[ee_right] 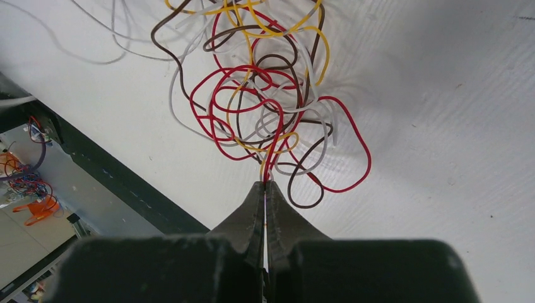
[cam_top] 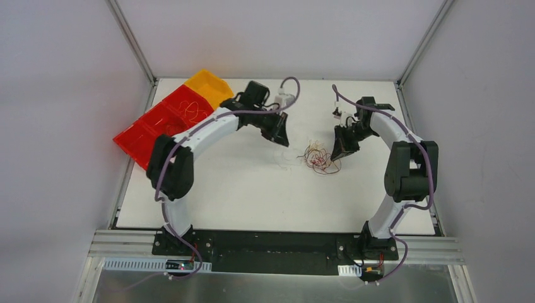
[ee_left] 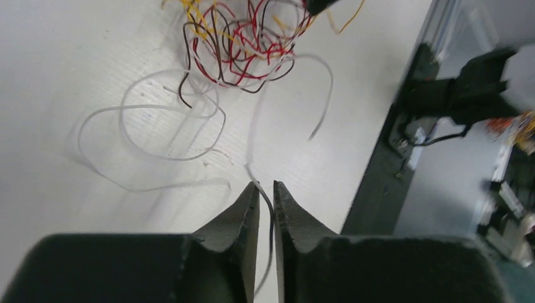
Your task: Untangle the cables
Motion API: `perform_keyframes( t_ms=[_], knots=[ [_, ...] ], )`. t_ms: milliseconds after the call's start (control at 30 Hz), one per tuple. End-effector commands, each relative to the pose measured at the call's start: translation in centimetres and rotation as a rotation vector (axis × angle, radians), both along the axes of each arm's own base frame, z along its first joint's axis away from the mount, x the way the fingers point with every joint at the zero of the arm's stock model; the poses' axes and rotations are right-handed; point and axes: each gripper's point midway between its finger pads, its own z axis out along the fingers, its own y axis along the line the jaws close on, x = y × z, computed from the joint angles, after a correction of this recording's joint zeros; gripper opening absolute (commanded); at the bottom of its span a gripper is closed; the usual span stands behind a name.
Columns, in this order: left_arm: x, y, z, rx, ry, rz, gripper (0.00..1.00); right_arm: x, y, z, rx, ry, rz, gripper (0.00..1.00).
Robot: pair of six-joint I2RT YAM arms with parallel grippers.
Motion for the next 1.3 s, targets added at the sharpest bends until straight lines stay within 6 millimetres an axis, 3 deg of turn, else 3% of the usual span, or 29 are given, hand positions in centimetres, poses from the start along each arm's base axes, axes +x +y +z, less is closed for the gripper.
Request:
perform_keyframes(
  t_ms=[0, 167, 333, 467, 667, 800, 867, 1100, 1267],
  knots=[
    [-0.1, -2.3, -4.4, 0.071, -0.117, -0.179, 0.18, 0.4, 0.3, 0.1, 0.023, -0.007, -0.017, 0.00],
    [-1.2, -2.8, -8.9, 0.120, -0.168, -0.319, 0.60, 0.7, 0.6, 0.0, 0.039, -0.008, -0.033, 0.00],
    [-0.4, -2.5, -11.1, 0.188, -0.230, -0.350, 0.82, 0.5, 0.9, -0.2, 0.055, 0.007, -0.050, 0.00],
    [0.0, -2.3, -12.0, 0.255, -0.336, -0.404, 0.84, 0.3, 1.0, -0.3, 0.062, 0.015, -0.054, 0.00],
    [-0.7, -1.3, -7.6, 0.214, -0.646, -0.583, 0.82, -0.1, 1.0, -0.3, 0.062, 0.017, -0.053, 0.00],
    [-1.5, -1.9, -5.3, 0.147, -0.755, -0.667, 0.81, -0.4, 1.1, -0.5, 0.072, 0.028, -0.056, 0.00],
    [-1.7, -2.5, -5.9, 0.144, -0.787, -0.720, 0.83, -0.4, 1.1, -0.6, 0.074, 0.030, -0.058, 0.00],
    [-1.9, -3.5, -11.3, 0.215, -0.874, -0.954, 0.86, -0.5, 0.7, -0.6, 0.080, 0.035, -0.072, 0.00],
    [-0.6, -4.9, -13.1, 0.236, -0.850, -0.954, 0.74, -0.5, 0.5, -0.7, 0.087, 0.040, -0.080, 0.00]
  ],
)
